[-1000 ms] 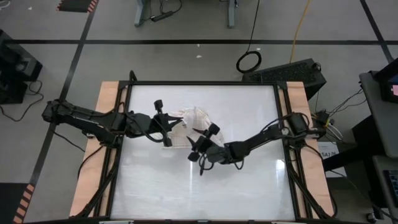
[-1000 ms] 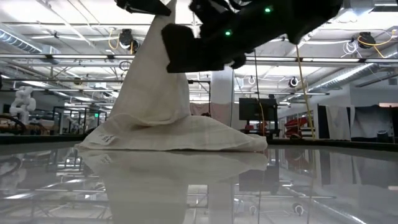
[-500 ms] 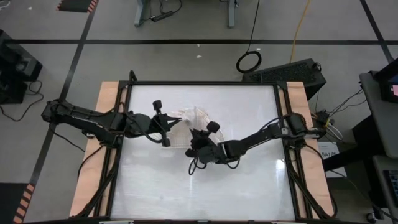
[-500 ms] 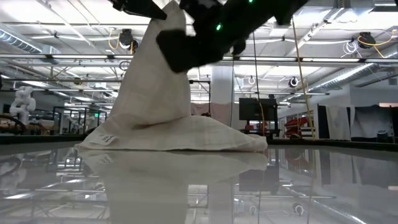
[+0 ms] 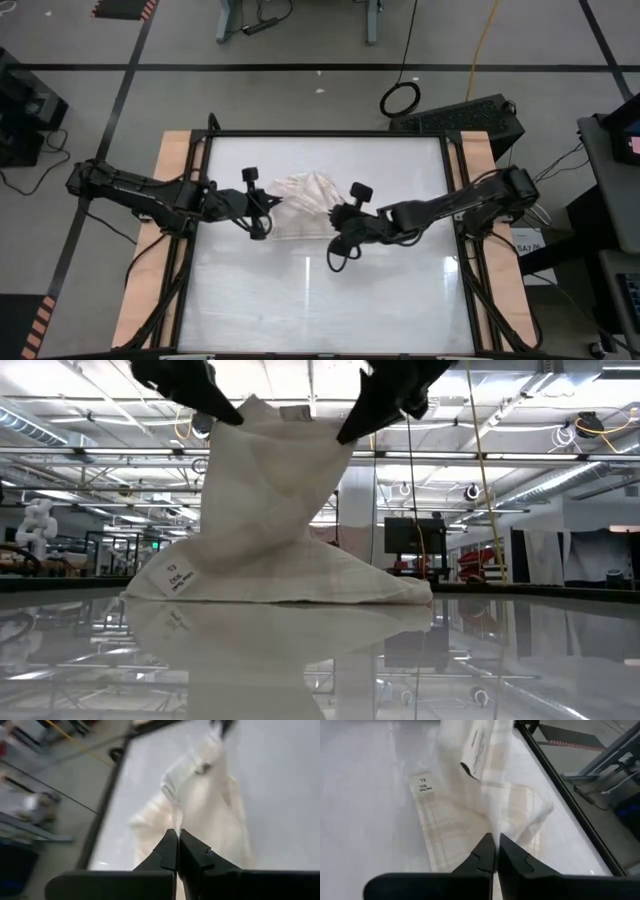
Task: Roll towel
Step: Roll the white-brown patterned towel
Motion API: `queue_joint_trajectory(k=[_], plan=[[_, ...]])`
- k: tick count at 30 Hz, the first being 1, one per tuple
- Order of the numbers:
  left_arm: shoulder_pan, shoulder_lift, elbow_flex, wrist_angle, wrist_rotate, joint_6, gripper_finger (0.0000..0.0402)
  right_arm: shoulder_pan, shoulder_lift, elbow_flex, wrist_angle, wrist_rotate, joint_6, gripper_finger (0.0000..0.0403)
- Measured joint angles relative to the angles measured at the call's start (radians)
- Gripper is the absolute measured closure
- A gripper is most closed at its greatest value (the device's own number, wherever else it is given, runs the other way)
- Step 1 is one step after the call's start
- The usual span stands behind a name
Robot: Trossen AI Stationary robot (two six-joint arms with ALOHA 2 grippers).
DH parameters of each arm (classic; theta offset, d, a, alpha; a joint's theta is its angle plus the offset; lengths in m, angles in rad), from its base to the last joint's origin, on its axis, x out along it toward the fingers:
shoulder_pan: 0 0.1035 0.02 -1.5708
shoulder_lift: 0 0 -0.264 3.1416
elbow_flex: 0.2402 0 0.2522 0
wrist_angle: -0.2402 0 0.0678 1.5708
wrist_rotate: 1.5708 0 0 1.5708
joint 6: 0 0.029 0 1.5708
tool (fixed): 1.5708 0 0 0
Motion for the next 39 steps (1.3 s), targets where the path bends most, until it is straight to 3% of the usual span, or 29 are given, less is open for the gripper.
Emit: queue_joint_trajectory(k=[3, 6, 12, 16, 20, 24, 30, 34, 39], plan=[[-0.009, 0.005, 0.000, -0.044, 0.073, -0.063, 0.0374, 0.003, -0.015, 0.000, -0.020, -0.003, -0.001, 0.0401], [-0.030, 0.015, 0.000, -0.081, 0.093, -0.147, 0.0330, 0.003, -0.016, 0.000, -0.025, -0.007, -0.004, 0.0401], [-0.084, 0.063, 0.000, -0.131, 0.066, -0.374, 0.0223, 0.006, -0.016, 0.000, -0.042, -0.008, -0.003, 0.0401], [-0.145, 0.132, -0.010, -0.124, 0.062, -0.470, 0.0189, 0.006, -0.022, 0.000, -0.067, -0.005, -0.003, 0.0401], [-0.223, 0.219, -0.073, -0.064, -0.017, -0.524, 0.0190, -0.006, -0.023, 0.000, -0.084, -0.004, -0.004, 0.0401], [-0.293, 0.294, -0.115, -0.009, -0.112, -0.685, 0.0207, -0.010, -0.023, -0.001, -0.099, -0.001, -0.003, 0.0401], [-0.358, 0.397, -0.136, 0.006, -0.139, -0.844, 0.0239, -0.016, -0.029, -0.001, -0.099, 0.001, -0.006, 0.0401], [-0.361, 0.446, -0.140, 0.024, -0.238, -0.824, 0.0267, -0.016, -0.047, -0.001, -0.091, 0.001, -0.003, 0.0401], [-0.360, 0.447, -0.136, 0.283, -0.367, -0.555, 0.0290, -0.013, -0.066, -0.001, -0.053, 0.000, 0.022, 0.0401]])
